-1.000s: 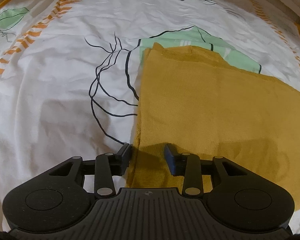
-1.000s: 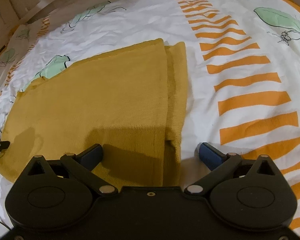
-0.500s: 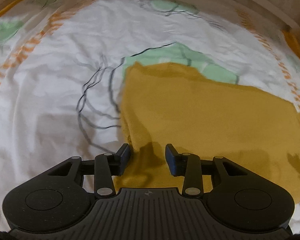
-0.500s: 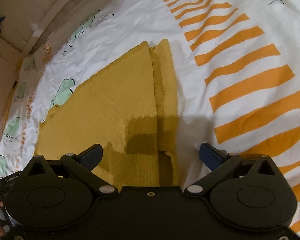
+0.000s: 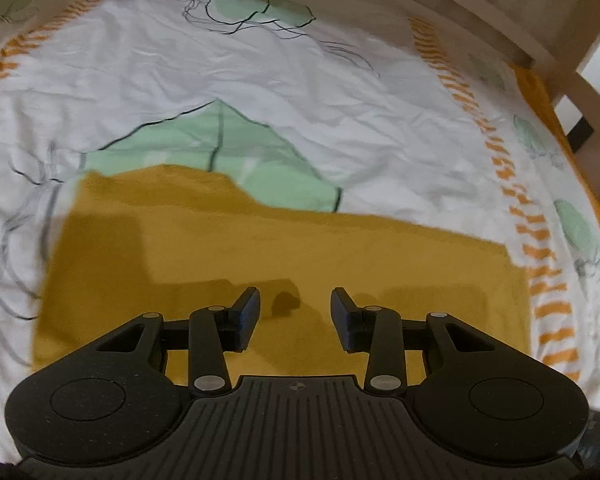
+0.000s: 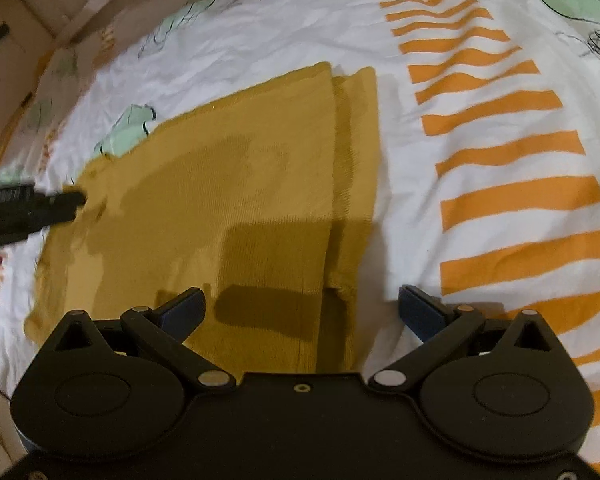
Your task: Fold small clothes
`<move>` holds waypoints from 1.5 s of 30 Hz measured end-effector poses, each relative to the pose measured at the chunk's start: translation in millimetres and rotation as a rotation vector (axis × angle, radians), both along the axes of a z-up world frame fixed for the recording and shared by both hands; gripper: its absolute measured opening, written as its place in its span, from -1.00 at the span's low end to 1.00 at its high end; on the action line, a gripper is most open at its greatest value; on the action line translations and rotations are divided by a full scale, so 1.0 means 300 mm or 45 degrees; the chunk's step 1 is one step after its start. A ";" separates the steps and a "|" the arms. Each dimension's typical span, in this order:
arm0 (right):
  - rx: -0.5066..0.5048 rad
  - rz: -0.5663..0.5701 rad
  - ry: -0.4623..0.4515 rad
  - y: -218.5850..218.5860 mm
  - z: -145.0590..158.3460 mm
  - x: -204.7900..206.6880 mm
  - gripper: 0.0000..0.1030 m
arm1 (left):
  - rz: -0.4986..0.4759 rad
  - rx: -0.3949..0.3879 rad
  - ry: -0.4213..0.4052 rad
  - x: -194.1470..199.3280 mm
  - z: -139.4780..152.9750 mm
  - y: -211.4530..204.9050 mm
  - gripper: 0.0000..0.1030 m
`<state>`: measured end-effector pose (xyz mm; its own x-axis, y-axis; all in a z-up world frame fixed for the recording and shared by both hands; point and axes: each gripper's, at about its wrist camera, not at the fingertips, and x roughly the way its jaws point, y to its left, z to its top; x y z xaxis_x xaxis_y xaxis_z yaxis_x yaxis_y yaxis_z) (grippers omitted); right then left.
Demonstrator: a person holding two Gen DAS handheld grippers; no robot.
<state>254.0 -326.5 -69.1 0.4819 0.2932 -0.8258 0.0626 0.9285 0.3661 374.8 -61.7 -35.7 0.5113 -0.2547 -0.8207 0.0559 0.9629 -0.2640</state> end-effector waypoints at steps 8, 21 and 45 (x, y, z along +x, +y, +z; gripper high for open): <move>0.163 -0.044 0.045 -0.068 -0.005 0.017 1.00 | -0.032 0.044 0.025 0.062 -0.032 -0.110 -0.28; 0.623 -0.249 0.011 -0.227 -0.079 0.026 1.00 | -0.053 0.208 0.047 0.084 -0.115 -0.170 -0.22; 0.700 -0.140 -0.127 -0.193 -0.103 0.101 0.99 | -0.092 0.168 0.067 -0.092 -0.069 -0.149 -0.22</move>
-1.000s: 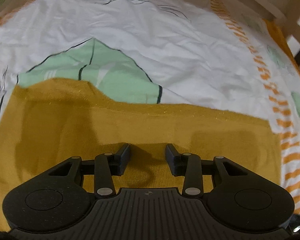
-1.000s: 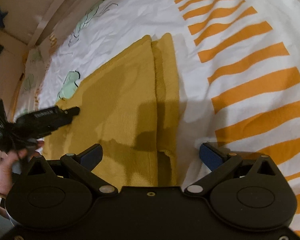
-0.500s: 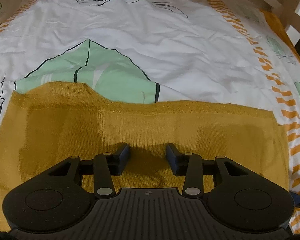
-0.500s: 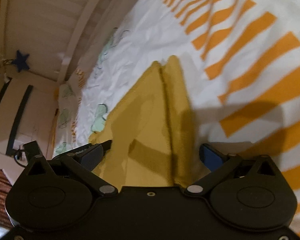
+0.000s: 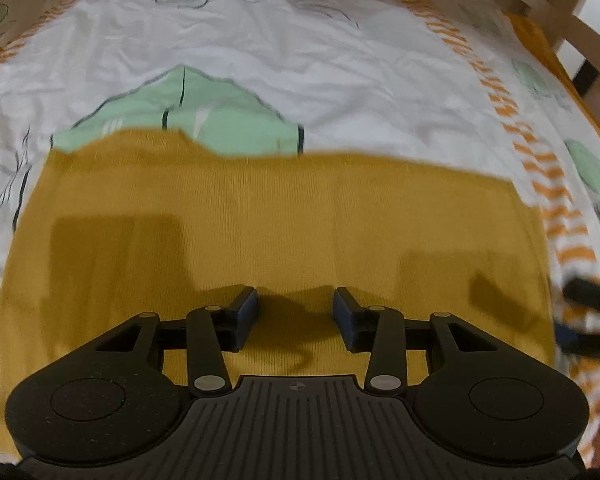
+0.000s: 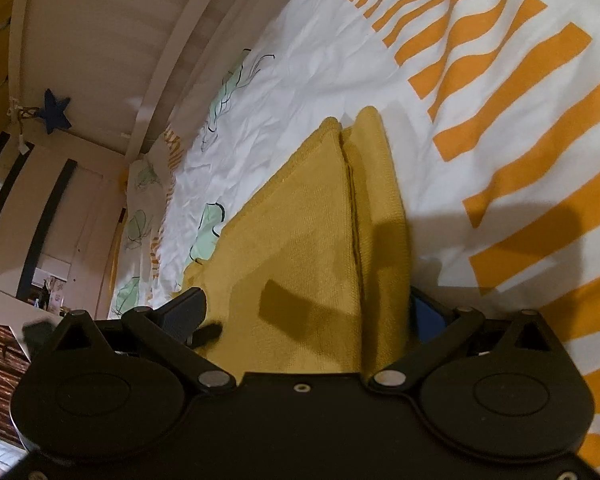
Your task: Fold small clothes
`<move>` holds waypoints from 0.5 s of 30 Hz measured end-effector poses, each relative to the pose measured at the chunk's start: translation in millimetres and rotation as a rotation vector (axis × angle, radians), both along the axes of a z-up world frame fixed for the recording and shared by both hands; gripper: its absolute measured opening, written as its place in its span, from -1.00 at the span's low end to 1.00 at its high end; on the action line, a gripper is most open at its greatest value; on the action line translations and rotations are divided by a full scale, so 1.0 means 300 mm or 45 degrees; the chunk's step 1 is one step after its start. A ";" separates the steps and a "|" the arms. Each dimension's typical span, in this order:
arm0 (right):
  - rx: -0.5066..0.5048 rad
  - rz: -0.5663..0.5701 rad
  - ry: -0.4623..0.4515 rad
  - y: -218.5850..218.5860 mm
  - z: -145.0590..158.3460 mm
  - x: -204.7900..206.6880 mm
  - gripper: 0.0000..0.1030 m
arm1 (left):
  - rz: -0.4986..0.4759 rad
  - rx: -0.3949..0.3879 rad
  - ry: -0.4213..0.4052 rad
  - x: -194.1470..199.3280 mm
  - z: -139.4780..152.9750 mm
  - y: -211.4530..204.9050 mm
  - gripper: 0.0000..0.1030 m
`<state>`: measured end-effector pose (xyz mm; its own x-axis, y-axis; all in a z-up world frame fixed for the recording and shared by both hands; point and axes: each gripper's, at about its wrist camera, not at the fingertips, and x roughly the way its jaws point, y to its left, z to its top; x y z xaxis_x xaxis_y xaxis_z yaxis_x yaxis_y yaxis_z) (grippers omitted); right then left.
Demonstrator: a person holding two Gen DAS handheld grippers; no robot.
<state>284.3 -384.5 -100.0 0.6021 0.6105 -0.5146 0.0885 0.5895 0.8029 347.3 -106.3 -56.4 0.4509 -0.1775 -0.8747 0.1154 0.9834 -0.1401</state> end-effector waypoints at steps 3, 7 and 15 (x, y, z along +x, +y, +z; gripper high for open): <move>0.003 0.003 -0.004 -0.009 -0.003 -0.007 0.99 | -0.035 0.022 0.001 -0.064 0.002 0.006 -0.22; 0.011 0.016 -0.007 -0.014 -0.005 -0.010 0.99 | -0.059 0.000 0.029 -0.143 -0.015 0.026 -0.20; 0.010 0.016 -0.019 -0.014 -0.004 -0.021 0.99 | -0.125 0.024 -0.009 -0.237 -0.027 0.034 -0.14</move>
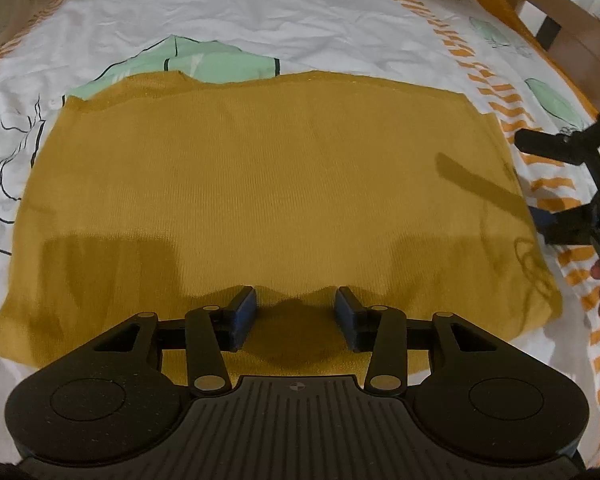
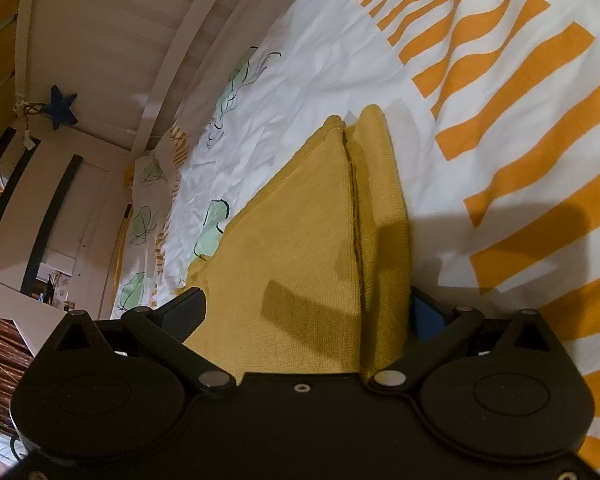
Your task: Fold small clothes
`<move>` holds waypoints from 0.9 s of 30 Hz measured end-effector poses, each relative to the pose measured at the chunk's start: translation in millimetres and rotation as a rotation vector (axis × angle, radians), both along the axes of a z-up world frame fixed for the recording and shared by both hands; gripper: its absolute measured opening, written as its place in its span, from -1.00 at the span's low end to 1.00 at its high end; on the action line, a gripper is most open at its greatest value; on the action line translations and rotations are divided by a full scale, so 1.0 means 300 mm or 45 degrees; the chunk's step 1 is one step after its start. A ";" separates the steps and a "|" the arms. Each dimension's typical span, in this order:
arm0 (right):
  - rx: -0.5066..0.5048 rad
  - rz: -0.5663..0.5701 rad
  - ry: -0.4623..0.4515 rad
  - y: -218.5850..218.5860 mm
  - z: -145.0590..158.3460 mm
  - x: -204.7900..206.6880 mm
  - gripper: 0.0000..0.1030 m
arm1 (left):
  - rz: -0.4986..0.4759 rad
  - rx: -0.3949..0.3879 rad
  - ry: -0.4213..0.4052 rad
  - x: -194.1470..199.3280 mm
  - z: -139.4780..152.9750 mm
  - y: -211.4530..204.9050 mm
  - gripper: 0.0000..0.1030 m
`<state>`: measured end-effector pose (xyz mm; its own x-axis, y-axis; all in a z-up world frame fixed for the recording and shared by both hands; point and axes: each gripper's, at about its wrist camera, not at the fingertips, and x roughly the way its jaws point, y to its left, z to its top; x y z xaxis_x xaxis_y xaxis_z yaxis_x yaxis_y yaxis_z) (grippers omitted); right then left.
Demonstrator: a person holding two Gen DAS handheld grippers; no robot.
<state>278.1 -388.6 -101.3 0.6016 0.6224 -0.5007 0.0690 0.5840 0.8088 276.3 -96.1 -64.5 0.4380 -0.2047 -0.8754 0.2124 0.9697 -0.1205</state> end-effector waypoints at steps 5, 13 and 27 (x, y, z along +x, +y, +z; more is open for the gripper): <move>-0.019 0.001 -0.019 0.009 0.001 -0.006 0.99 | 0.004 0.001 0.002 0.019 -0.011 -0.014 0.02; -0.032 -0.004 -0.040 0.019 0.003 -0.014 1.00 | -0.024 -0.045 0.004 0.027 -0.013 0.008 0.11; -0.063 -0.004 -0.049 0.025 0.010 -0.016 1.00 | 0.185 -0.047 -0.016 0.032 0.016 0.288 0.10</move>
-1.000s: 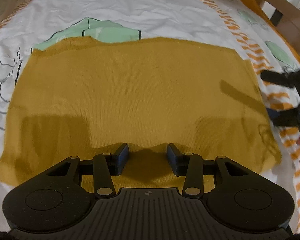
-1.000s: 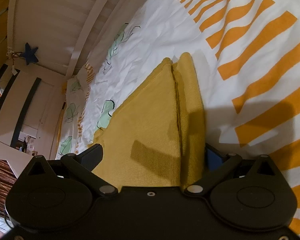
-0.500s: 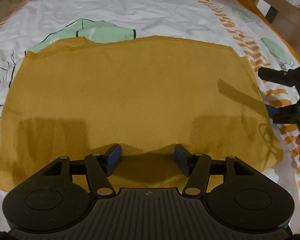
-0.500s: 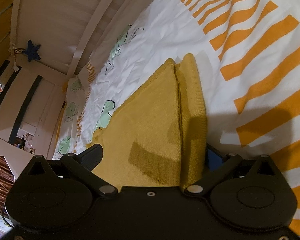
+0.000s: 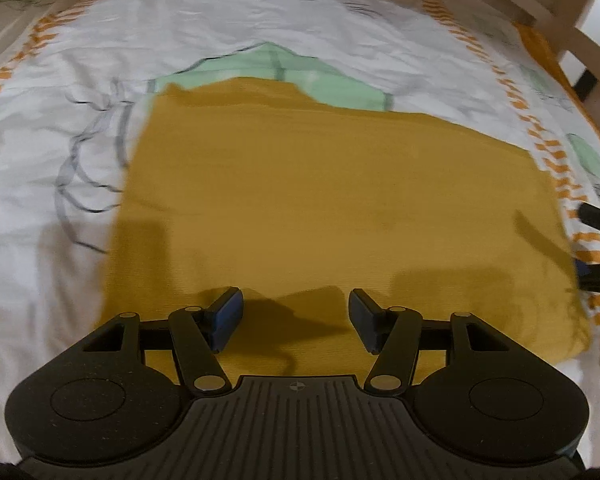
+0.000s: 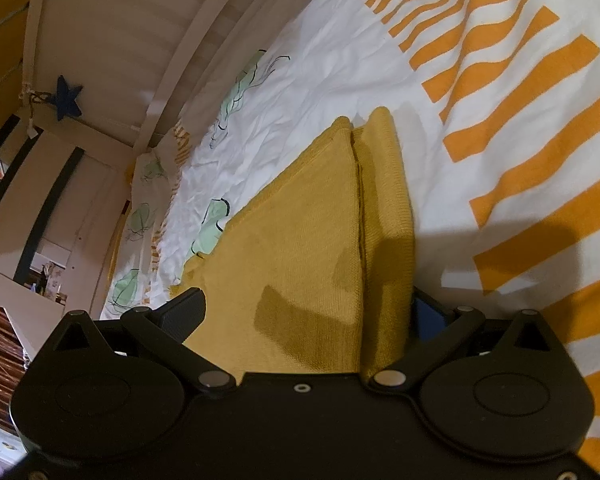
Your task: Fold small clothes
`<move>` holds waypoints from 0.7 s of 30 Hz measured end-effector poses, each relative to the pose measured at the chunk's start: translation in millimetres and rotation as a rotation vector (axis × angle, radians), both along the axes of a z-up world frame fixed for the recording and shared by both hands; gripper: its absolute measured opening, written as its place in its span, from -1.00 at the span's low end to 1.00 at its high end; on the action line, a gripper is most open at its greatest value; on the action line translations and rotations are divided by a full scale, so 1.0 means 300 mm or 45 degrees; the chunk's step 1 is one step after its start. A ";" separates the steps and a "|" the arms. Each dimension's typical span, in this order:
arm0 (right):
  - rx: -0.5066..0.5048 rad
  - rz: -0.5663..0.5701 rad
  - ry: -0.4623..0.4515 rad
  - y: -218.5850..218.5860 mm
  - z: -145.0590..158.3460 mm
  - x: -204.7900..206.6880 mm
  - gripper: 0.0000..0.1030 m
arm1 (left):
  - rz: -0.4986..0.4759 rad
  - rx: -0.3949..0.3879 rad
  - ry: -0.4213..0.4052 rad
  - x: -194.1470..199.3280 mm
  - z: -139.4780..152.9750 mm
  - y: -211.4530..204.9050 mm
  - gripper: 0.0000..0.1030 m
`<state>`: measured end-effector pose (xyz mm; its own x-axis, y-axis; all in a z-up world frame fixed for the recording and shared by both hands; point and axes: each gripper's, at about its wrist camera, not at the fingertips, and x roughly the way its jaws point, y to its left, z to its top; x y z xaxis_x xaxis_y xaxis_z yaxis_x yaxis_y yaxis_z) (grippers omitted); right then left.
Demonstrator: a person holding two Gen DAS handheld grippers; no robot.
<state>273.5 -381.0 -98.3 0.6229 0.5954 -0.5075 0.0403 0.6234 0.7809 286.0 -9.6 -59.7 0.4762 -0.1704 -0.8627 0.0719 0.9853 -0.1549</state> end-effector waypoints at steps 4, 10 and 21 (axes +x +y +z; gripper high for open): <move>-0.076 0.002 0.013 0.032 0.021 0.003 1.00 | -0.046 0.011 0.012 0.002 -0.014 0.031 0.10; -0.176 0.023 0.069 0.066 0.050 0.022 1.00 | -0.100 0.112 0.009 -0.004 -0.015 -0.010 0.11; 0.045 -0.056 0.113 0.001 0.005 0.014 1.00 | -0.033 -0.032 0.029 0.041 0.008 0.061 0.11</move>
